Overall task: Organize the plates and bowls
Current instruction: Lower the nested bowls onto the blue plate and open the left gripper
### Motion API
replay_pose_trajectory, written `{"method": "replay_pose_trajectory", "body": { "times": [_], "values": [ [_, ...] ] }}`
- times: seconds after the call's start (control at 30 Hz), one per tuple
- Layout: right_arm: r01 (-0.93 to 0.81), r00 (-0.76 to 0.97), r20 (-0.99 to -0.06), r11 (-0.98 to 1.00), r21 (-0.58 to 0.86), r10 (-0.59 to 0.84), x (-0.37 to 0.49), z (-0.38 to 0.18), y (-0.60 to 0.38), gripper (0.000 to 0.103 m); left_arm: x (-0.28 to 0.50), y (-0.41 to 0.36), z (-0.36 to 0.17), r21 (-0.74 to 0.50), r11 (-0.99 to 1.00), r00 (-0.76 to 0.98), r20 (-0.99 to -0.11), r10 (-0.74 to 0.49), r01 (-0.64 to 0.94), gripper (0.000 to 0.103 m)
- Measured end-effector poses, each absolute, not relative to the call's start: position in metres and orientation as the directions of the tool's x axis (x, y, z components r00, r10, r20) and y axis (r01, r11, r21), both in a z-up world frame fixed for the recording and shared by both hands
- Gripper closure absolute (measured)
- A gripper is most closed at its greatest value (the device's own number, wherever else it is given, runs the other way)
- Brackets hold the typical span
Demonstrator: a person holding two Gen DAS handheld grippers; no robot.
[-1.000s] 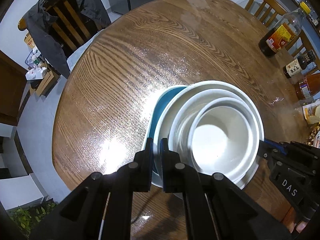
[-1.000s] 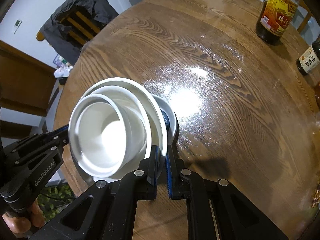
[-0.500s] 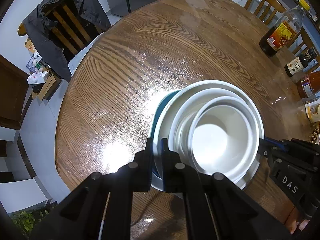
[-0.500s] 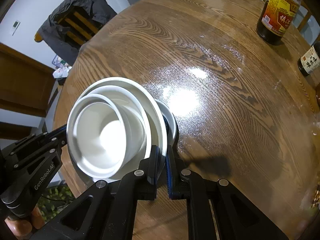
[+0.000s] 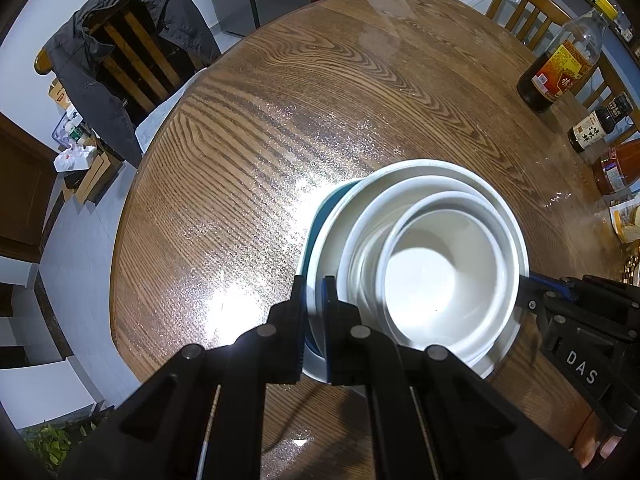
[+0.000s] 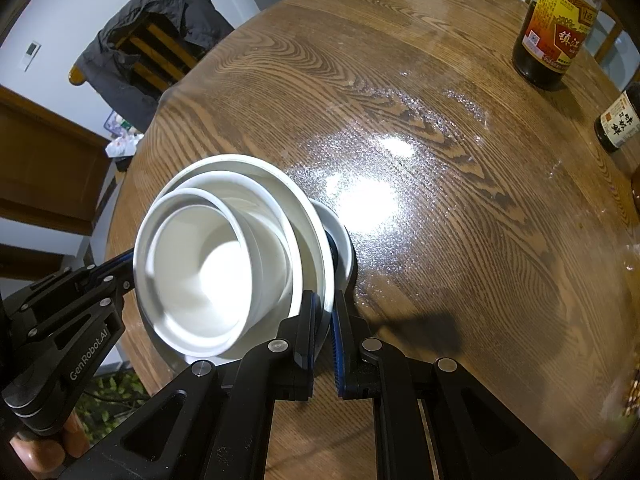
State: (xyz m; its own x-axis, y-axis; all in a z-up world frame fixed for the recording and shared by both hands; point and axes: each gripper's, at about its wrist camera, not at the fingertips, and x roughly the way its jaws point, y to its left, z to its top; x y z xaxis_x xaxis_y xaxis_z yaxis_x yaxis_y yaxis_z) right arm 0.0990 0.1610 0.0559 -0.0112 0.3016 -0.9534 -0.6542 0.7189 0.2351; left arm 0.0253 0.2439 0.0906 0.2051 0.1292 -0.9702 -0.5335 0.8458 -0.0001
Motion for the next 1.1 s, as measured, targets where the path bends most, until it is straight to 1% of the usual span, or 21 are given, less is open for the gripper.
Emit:
{"method": "replay_pose_trajectory", "body": {
  "times": [0.97,1.1],
  "values": [
    [-0.647,0.009,-0.958,0.732,0.214,0.288,0.0994,0.0594,0.1630,0.091,0.0275,0.2440,0.0905,0.006,0.853,0.212,-0.968,0.136,-0.522,0.099],
    [-0.643,0.010,-0.958,0.735,0.215,0.288,0.0994,0.0583,0.1614,0.091,0.0271,0.2443,0.0912,0.012,0.853,0.210,-0.967,0.142,-0.521,0.095]
  ]
}}
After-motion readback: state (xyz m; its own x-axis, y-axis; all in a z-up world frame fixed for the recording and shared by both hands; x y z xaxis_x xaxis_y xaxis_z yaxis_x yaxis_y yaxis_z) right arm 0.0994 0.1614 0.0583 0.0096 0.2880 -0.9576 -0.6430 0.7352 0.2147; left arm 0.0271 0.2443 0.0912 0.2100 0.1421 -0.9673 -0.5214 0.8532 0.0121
